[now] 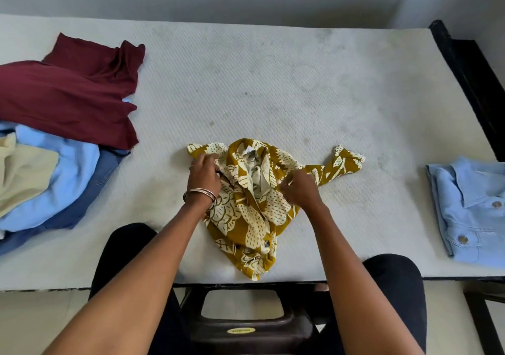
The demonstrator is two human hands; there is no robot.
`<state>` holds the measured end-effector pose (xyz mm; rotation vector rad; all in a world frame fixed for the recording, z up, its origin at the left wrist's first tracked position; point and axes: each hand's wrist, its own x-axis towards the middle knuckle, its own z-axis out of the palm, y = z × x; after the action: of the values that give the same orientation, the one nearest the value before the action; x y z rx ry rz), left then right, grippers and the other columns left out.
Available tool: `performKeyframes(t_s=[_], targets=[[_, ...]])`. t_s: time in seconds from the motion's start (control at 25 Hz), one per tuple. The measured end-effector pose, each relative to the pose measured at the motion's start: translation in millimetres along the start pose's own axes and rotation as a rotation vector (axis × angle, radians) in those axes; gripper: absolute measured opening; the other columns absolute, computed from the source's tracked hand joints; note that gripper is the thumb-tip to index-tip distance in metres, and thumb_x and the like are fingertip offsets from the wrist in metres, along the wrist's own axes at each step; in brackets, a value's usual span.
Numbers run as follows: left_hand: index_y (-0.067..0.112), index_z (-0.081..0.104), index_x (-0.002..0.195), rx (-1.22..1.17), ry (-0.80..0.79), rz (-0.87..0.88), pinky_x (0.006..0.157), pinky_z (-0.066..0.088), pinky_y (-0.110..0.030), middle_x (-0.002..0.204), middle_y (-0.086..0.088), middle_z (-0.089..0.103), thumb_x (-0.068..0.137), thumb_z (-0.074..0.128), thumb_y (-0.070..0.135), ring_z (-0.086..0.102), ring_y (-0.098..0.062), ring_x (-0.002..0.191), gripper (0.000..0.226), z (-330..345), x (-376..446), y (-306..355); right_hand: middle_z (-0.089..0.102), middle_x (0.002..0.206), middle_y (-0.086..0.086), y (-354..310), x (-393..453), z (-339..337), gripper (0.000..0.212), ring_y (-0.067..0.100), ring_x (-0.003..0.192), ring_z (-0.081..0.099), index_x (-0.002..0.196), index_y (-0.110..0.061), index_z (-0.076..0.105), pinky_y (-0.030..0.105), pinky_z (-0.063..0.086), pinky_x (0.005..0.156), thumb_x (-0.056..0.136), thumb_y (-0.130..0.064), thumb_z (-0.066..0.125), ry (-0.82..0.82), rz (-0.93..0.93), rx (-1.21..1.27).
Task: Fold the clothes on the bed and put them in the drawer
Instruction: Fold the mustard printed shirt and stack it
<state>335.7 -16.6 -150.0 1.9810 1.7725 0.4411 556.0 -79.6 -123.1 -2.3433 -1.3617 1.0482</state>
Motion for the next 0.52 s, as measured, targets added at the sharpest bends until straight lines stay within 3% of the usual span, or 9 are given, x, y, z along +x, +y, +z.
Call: performKeyframes(t_s=[0.04,0.08,0.2,0.28,0.36,0.44,0.52], targets=[[0.007,0.054,0.130,0.086,-0.027,0.055,0.099,0.041,-0.043,0.134,-0.014,0.048,0.081,0.058,-0.008,0.046,-0.035,0.122,0.052,2,10,-1,0.069,0.099,0.021,1,9,3,0.018,0.034,0.090,0.066,0.105,0.000,0.064,0.039,0.054,0.076,0.087,-0.003,0.061,0.200,-0.065,-0.048],[0.009,0.050,0.136,0.161,-0.050,0.099,0.101,0.040,-0.043,0.141,-0.012,0.043,0.081,0.059,-0.008,0.041,-0.034,0.128,0.058,3,20,1,0.063,0.117,0.022,4,19,8,0.037,0.037,0.107,0.058,0.122,-0.003,0.058,0.041,0.048,0.087,0.086,0.001,0.058,0.265,-0.104,-0.138],[0.014,0.038,0.144,0.334,-0.267,0.130,0.109,0.033,-0.043,0.151,-0.007,0.034,0.084,0.064,0.013,0.030,-0.028,0.139,0.065,11,49,3,0.034,0.153,0.010,8,40,17,0.067,0.036,0.138,0.027,0.148,-0.019,0.034,0.055,0.028,0.107,0.088,-0.007,0.059,0.113,-0.132,-0.339],[0.017,0.051,0.135,0.479,-0.426,0.129,0.112,0.025,-0.045,0.144,-0.005,0.042,0.085,0.064,0.027,0.034,-0.025,0.137,0.053,16,62,3,0.042,0.146,0.005,11,52,18,0.054,0.033,0.137,0.027,0.141,-0.023,0.045,0.060,0.022,0.107,0.089,-0.012,0.055,0.065,-0.107,-0.428],[0.016,0.065,0.118,0.519,-0.398,0.202,0.111,0.026,-0.042,0.128,-0.004,0.056,0.088,0.059,0.028,0.045,-0.024,0.126,0.033,19,64,4,0.062,0.118,0.002,13,65,12,0.033,0.027,0.122,0.042,0.115,-0.018,0.066,0.055,0.024,0.104,0.087,-0.007,0.052,0.161,-0.109,-0.386],[0.009,0.072,0.106,0.185,-0.231,0.172,0.098,0.040,-0.033,0.113,-0.009,0.067,0.089,0.058,0.019,0.057,-0.027,0.110,0.024,15,62,8,0.068,0.097,-0.003,11,68,2,0.023,0.018,0.105,0.055,0.097,-0.016,0.071,0.045,0.036,0.097,0.085,-0.006,0.053,0.292,-0.121,-0.015],[0.006,0.075,0.100,-0.209,-0.054,-0.017,0.088,0.047,-0.028,0.105,-0.011,0.072,0.090,0.060,0.012,0.065,-0.025,0.100,0.019,0,63,12,0.071,0.091,0.001,4,66,-19,0.015,0.018,0.093,0.065,0.088,-0.016,0.067,0.039,0.048,0.086,0.090,-0.011,0.053,0.367,-0.119,0.595]])
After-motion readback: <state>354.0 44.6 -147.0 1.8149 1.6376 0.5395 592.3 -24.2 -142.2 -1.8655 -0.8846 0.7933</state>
